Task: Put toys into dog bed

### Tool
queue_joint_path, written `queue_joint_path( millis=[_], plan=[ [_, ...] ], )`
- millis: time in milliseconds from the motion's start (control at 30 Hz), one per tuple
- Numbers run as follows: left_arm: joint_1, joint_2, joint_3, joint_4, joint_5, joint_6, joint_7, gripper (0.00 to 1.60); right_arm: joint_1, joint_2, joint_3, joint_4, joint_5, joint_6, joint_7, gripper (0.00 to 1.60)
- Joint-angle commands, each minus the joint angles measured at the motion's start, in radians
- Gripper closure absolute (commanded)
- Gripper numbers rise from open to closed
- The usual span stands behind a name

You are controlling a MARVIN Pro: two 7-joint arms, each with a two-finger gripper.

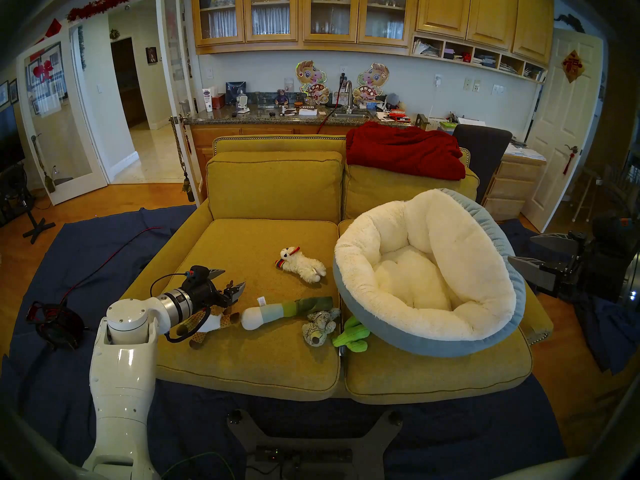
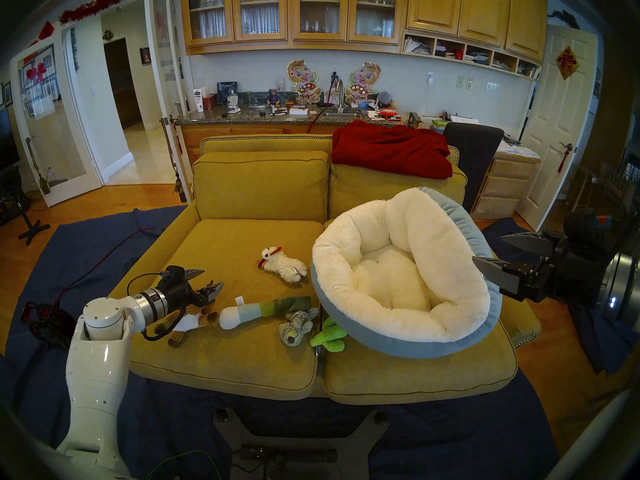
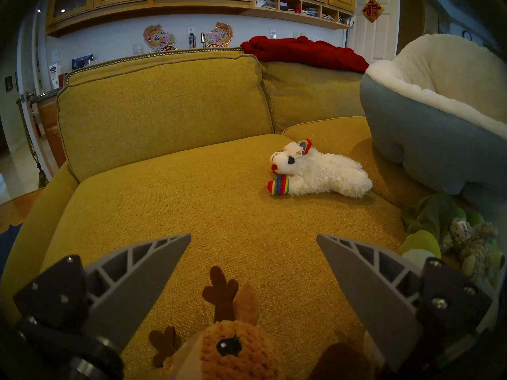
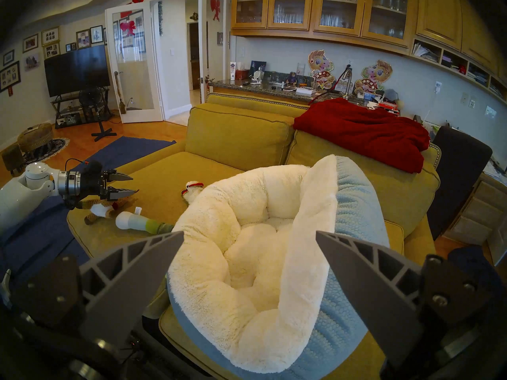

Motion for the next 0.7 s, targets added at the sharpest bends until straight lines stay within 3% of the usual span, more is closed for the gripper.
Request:
queue_joint_path(
  millis=[0, 167, 400, 500, 667],
  plan=[
    [-0.022, 0.001, 0.001, -0.024, -0.005, -0.003, 0.000, 0.00, 0.001, 0.001, 0.007, 0.000, 0.000, 0.000, 0.002, 0.00],
    [-0.023, 0.002, 0.001, -0.024, -0.008, -0.004, -0.004, 0.00, 0.001, 0.001, 0.007, 0.000, 0.000, 0.000, 0.002, 0.00],
    [0.002, 0.040, -0.008, -0.140, -0.040, 0.050, -0.107, 0.00, 0.002, 0.001, 0.006, 0.000, 0.000, -0.001, 0.001, 0.00],
    [-0.010, 0.055, -0.016, -0.138, -0.055, 0.045, -0.141, 0.00, 0.002, 0.001, 0.005, 0.000, 0.000, -0.001, 0.000, 0.00],
    [0.005, 0.081, -0.044, -0.210, -0.067, 0.096, -0.197, 0.00, 0.002, 0.001, 0.005, 0.000, 0.000, -0.001, 0.000, 0.00]
  ],
)
